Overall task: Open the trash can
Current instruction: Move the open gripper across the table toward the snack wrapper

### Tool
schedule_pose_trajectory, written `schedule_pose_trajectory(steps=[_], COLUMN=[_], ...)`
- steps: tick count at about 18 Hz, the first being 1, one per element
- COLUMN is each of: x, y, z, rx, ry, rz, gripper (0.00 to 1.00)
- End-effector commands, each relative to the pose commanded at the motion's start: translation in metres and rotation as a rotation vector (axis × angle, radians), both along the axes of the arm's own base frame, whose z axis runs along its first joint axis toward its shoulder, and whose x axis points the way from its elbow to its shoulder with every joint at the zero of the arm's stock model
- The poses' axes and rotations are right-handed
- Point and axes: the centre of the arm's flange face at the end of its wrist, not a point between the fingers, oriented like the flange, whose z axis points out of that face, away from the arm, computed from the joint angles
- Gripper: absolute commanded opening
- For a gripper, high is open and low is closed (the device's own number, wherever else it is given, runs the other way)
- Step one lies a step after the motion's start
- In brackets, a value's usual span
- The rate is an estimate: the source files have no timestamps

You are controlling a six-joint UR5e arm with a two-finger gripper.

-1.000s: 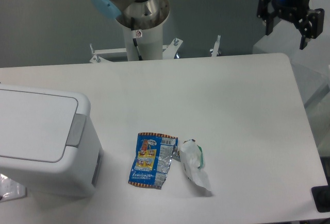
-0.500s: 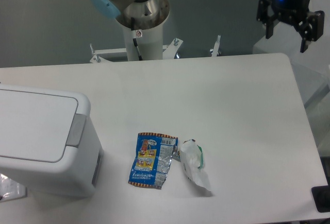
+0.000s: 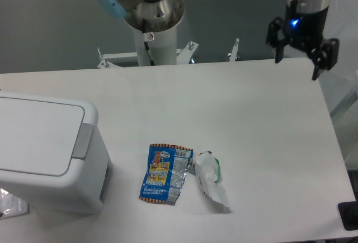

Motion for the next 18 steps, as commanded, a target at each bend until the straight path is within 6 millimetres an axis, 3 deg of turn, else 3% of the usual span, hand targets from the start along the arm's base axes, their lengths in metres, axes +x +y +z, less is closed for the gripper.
schedule_pose_trajectory(steps=[6,18], x=[0.027,0.021], y=[0.004,0.014], z=[0.037,0.038], rx=[0.134,0.275], ry=[-0.023,-0.123], rz=[0.014,0.137], gripper=[1.0,1.0])
